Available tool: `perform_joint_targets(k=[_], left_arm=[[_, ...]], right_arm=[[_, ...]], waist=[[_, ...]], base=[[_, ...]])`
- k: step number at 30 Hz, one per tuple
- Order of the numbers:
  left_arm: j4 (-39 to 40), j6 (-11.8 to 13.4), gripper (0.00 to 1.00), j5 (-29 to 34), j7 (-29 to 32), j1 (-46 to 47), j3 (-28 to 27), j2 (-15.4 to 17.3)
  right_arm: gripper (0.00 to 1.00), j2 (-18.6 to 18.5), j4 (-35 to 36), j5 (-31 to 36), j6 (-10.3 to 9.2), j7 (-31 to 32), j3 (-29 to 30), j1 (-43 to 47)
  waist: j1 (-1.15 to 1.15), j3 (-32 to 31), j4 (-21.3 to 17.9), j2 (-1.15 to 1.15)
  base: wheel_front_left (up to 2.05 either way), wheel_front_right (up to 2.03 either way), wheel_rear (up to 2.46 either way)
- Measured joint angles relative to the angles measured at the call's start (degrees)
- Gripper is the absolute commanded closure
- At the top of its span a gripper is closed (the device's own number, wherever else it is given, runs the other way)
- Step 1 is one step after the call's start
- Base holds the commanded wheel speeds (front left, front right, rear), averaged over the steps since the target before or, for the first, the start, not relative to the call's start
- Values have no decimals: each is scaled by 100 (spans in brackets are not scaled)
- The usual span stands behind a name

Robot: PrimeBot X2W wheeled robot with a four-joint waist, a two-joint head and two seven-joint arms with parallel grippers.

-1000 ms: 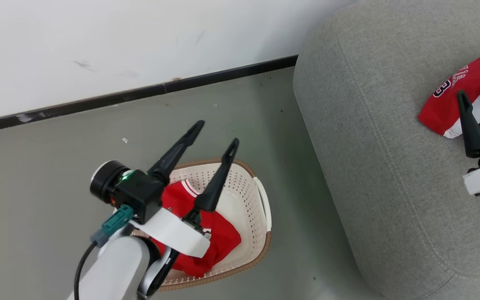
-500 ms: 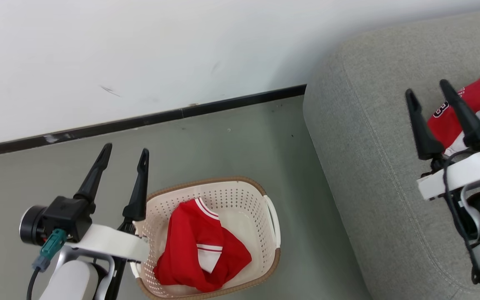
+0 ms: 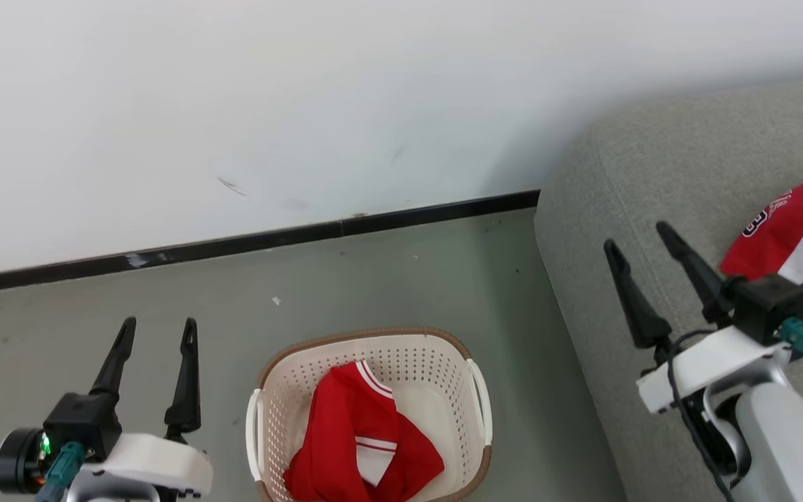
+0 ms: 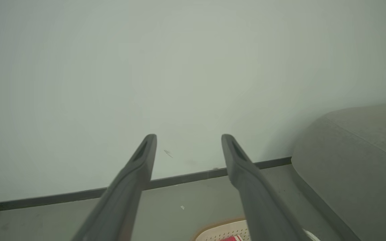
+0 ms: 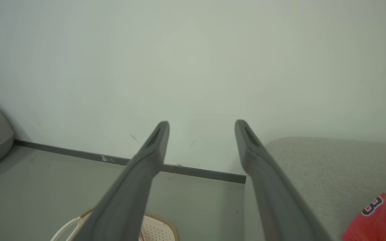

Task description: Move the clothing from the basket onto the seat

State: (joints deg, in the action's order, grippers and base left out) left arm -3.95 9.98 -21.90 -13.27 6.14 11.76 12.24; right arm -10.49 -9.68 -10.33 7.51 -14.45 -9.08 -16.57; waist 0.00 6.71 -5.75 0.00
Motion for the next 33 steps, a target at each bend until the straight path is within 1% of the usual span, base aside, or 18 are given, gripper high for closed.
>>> perform_joint_targets(k=[7,12,20,28,33], left_arm=[[-103,98,0,-19,-38,-325,-82,-2],[-162,105,0,-19,-44,-446,-123,-34],[-219,123,0,-29,-53,-578,-126,-99],[-245,121,0,-79,-76,-716,-125,-103],[-268,121,0,-85,-76,-805,-127,-100]], right_arm=[[0,181,-4,231,0,0,122,474],[0,354,52,338,-1,0,353,815],[0,639,193,560,0,0,477,1352],[0,711,349,691,-1,0,487,1729],[0,721,425,724,0,0,455,1785]], waist=[[0,-252,145,0],[0,-422,222,0],[0,-661,290,0],[0,-842,289,0],[0,-911,242,0]], base=[[0,0,0],[0,0,0],[0,0,0],[0,0,0],[0,0,0]])
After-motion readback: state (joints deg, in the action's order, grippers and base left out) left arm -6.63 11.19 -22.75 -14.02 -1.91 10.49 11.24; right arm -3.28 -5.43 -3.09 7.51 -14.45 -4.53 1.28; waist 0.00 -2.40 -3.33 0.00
